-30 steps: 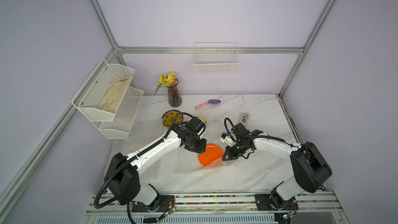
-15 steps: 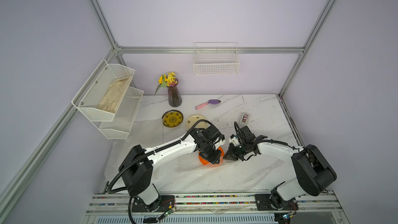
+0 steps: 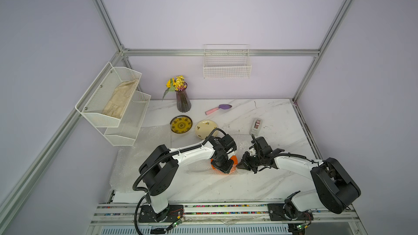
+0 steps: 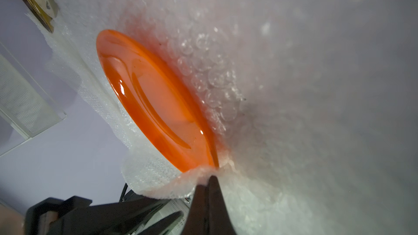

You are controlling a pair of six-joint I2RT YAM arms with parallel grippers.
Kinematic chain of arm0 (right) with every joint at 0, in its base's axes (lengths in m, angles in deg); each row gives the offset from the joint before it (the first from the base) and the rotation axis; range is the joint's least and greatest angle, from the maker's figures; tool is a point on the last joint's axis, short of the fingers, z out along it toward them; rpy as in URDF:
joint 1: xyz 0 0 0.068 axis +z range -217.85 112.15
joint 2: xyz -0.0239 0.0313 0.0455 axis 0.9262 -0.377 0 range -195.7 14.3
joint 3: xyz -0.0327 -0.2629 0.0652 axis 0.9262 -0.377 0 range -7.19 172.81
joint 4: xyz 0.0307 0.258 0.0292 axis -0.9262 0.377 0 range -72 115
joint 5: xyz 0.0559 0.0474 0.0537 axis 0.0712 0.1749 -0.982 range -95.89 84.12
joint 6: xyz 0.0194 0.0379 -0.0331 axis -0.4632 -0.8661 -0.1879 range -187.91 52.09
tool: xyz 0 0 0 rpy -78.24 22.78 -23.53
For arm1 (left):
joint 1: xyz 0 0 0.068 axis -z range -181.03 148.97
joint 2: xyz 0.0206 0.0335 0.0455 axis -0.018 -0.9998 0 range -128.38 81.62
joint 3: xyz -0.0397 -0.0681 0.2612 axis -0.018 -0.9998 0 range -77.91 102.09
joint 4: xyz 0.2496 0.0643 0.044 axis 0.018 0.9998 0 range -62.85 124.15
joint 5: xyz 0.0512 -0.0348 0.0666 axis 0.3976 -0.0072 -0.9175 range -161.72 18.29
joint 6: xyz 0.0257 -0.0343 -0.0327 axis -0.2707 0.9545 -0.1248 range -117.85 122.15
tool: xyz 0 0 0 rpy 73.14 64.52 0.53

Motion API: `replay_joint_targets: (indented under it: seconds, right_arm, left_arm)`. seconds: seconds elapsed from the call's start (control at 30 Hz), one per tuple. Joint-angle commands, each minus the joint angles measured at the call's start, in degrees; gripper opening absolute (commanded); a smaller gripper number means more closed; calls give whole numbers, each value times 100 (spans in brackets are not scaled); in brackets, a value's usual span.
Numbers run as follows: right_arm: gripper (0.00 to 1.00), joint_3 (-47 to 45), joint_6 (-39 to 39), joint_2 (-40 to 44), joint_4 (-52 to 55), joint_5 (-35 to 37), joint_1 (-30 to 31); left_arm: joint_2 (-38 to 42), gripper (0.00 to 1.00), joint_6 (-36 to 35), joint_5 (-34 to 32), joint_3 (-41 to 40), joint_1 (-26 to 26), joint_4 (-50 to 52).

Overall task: Wrap dinner plates in bubble wrap
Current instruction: Wrap the plate in the bubble wrap.

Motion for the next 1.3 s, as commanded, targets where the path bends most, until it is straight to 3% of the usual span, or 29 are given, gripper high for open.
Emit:
replay_joint_targets:
  seconds: [0.0,0.17,0.47,0.63,0.83,0.93,1.07,1.13,1.23,1.27]
  right_arm:
    - [0,-109,-455,39,-269,203,-35]
    - [0,-163,-487,47,-252,201,-38]
    - [0,-147,-270,168,209,429,-42]
    - [0,675,741,516,2129,1584,-42]
    - [0,1228,1415,628,3309,2322,-51]
    - [20,1682,1799,748,4038,3112,-46]
    - [29,2612,2309,896,4955,3839,-44]
    - [28,2816,2521,967,4845,3298,10]
    - [22,2473,2284,882,3894,1312,215]
    - [21,2322,2101,826,3558,952,340]
  left_arm:
    - [-82,18,-140,-205,163,-4,-227]
    - [-305,18,-166,-543,208,-13,-281]
    - [-800,16,-184,-530,24,-74,-468]
    - [-771,16,-181,-508,-159,-163,-561]
    - [-620,17,-151,-34,-367,-358,-919]
    - [-744,17,-221,150,-329,-377,-929]
    - [-903,17,-250,271,-341,-387,-934]
    - [-976,17,-256,311,-343,-395,-927]
    - [-1006,17,-276,342,-333,-413,-904]
    - [-998,17,-282,334,-325,-420,-891]
